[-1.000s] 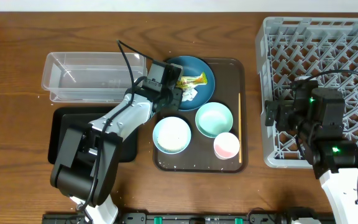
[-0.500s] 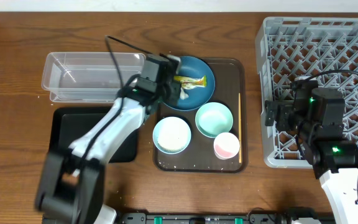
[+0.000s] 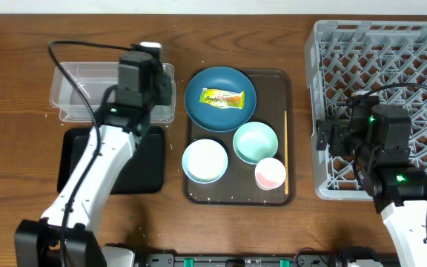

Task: Sort waste into correct bins and load items into the dishwasher rack
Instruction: 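Drop the tissue into the clear plastic bin with the left gripper, then lower the left gripper onto the yellow snack wrapper and grasp it, then carry the wrapper to the clear bin and release it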

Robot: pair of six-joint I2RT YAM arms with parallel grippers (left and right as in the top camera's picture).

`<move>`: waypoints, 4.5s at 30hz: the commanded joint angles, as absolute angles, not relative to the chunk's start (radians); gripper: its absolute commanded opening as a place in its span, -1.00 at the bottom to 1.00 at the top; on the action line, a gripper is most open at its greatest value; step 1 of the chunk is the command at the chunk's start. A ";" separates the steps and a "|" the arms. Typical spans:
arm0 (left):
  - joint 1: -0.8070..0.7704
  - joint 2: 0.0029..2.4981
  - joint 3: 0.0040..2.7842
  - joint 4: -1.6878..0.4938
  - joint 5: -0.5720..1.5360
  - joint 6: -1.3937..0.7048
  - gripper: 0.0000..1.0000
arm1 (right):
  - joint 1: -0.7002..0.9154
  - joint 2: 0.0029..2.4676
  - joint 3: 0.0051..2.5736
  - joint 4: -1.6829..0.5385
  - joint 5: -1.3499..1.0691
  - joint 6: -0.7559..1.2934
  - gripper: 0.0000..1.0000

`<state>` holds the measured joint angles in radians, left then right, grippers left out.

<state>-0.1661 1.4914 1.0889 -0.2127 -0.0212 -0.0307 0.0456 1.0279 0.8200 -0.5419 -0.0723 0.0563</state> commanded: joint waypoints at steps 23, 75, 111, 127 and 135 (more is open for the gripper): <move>-0.331 1.729 1.102 -0.054 0.249 -0.084 0.31 | 0.053 1.035 0.841 -0.543 -0.076 0.055 0.98; -0.386 2.025 1.102 0.227 0.149 -0.080 -0.03 | 0.053 1.035 0.841 -0.561 -0.076 0.055 0.99; -0.134 1.554 1.102 -0.080 0.033 -0.080 -0.88 | 0.053 1.035 0.841 -0.558 -0.075 0.055 0.99; 0.054 1.530 1.102 -0.199 0.033 -0.084 -0.69 | 0.053 1.035 0.841 -0.558 -0.076 0.055 0.99; 0.054 1.530 1.102 -0.229 0.087 -0.084 0.34 | 0.053 1.035 0.841 -0.558 -0.076 0.055 0.98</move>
